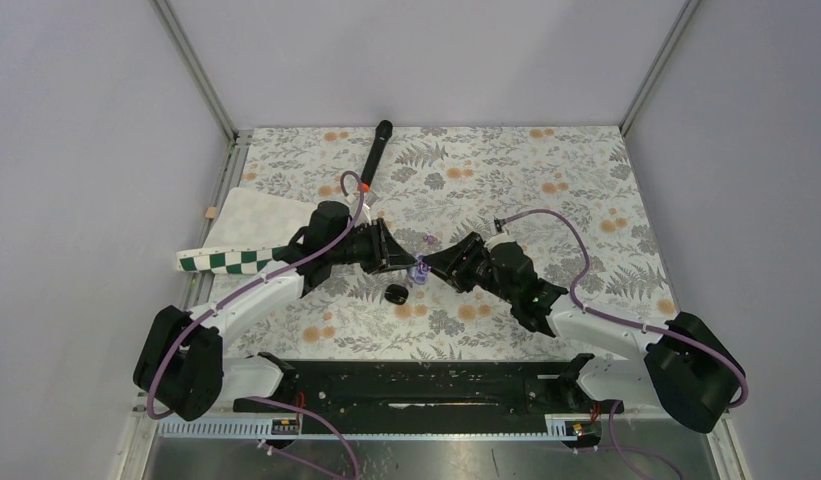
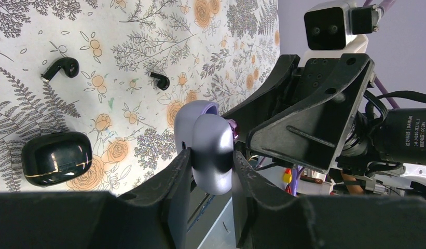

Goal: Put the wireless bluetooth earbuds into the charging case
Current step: Pick up the right earbud from the right side groove of the charging case.

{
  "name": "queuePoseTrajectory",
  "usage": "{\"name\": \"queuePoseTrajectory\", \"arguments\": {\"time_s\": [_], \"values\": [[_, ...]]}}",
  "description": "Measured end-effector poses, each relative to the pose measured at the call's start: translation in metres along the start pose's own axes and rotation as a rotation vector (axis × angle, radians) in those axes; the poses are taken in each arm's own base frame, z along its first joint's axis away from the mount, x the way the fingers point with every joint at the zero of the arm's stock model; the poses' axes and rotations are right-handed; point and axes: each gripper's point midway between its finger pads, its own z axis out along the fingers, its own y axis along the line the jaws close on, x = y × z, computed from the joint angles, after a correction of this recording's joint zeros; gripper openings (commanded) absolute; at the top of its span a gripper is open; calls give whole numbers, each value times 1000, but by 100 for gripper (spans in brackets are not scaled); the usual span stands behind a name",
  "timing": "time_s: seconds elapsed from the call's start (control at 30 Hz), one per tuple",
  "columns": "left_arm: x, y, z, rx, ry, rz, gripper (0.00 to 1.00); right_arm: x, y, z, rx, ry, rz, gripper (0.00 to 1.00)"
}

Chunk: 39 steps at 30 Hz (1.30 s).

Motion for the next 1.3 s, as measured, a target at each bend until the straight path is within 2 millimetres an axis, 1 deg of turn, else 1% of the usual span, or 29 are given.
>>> {"name": "queuePoseTrajectory", "arguments": {"time_s": [0.3, 0.63, 0.9, 0.97, 1.2, 1.3], "values": [[0, 1, 0, -1, -1, 2, 0, 2, -5, 0, 15, 7, -15, 39], [0, 0, -1, 1, -2, 4, 0, 2, -8, 0, 53, 20, -50, 27], [0, 0, -1, 2, -2, 19, 0, 3, -5, -1, 92, 47, -99, 26], [1, 2, -1, -3, 0, 39, 0, 3, -1, -2, 104, 56, -128, 26], [9, 18, -3, -53, 34, 118, 0, 2, 29, -7, 78, 104, -205, 24], [9, 20, -4, -60, 39, 148, 0, 4, 30, -9, 87, 128, -225, 24]]}}
